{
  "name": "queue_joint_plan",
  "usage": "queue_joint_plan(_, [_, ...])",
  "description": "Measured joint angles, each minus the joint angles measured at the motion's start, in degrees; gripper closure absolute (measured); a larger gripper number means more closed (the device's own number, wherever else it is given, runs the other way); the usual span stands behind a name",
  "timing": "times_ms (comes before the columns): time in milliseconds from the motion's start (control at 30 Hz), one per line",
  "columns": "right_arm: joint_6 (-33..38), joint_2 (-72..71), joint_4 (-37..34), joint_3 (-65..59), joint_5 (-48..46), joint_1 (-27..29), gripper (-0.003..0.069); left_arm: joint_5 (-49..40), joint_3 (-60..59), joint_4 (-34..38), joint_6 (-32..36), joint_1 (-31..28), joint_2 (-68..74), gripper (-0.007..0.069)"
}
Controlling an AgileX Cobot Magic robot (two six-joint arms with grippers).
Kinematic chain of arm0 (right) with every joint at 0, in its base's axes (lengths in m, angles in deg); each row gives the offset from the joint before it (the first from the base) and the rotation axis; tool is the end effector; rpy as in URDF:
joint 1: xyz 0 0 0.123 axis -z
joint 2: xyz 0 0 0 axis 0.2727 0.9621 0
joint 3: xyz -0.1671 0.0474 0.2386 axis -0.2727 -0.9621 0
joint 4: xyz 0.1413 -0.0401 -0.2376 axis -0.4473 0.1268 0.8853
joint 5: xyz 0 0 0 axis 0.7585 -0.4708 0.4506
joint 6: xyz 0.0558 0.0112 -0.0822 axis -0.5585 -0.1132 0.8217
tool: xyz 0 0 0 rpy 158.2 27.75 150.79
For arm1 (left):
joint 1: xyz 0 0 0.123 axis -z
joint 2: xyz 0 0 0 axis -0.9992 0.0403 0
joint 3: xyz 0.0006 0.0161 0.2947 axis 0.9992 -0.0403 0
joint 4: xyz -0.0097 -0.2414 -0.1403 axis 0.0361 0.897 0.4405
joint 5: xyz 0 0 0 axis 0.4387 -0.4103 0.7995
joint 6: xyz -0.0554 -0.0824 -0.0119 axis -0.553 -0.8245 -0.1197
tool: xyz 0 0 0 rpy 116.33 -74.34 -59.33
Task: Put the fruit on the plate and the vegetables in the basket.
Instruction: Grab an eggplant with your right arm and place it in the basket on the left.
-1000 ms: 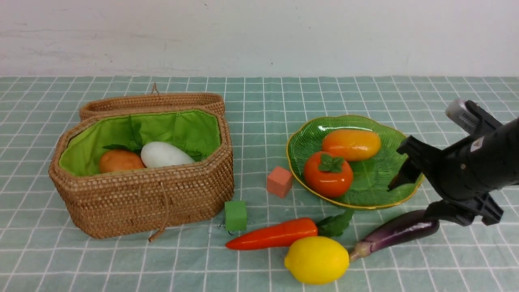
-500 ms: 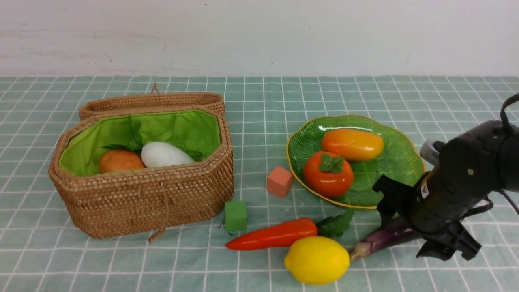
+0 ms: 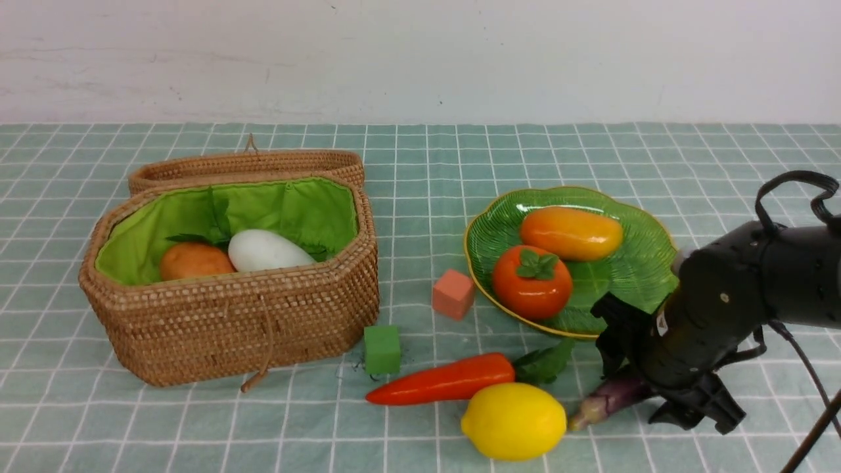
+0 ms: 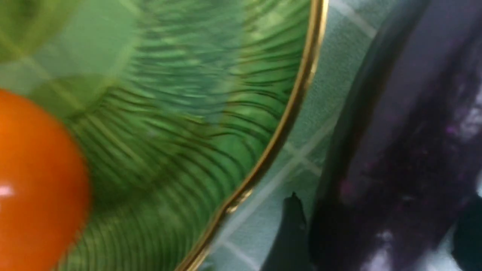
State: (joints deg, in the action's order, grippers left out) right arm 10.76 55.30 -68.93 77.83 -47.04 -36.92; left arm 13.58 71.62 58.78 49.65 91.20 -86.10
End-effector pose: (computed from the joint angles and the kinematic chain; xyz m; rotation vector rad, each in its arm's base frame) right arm 0.3347 0.1225 0.1441 1.2147 2.5820 0.2822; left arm 0.0788 -0.0021 0.1660 -0.1954 1.8822 -0.1858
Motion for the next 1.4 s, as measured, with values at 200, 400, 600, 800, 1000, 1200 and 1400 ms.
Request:
queue_joint_plan(200, [9.97,-1.67,0.11,-0.11,-4.75,-0.06,0.0324,0.0,0.0,0.0,0.0,0.0,0.0,0.0459])
queue_joint_plan(400, [24.4,-11.32,1.23,-0.1,-7.19,-0.06,0.0321,0.0,0.0,0.0,0.0,0.0,0.0,0.0452])
queue_joint_plan(600, [46.94,-21.27,-9.05,7.25,-3.24,-0.06,0.0321,0.0,0.0,0.0,0.0,0.0,0.0,0.0445])
queue_joint_plan(800, [75.46,-15.94,-30.89,24.52,-2.46,-0.06,0.0321,0.0,0.0,0.0,0.0,0.0,0.0,0.0439])
queue_joint_plan(1000, [100.18,-4.42,-53.05,38.13,-1.58,-2.37,0.0321,0.0,0.0,0.0,0.0,0.0,0.0,0.0432])
queue_joint_plan(1200, [119.05,12.21,-67.8,51.61,0.94,-10.31,0.0321,0.0,0.0,0.0,0.0,0.0,0.0,0.0424])
queue_joint_plan(1400, [128.7,23.94,-69.34,56.6,11.92,-16.98,0.0321,0.0,0.0,0.0,0.0,0.0,0.0,0.0418])
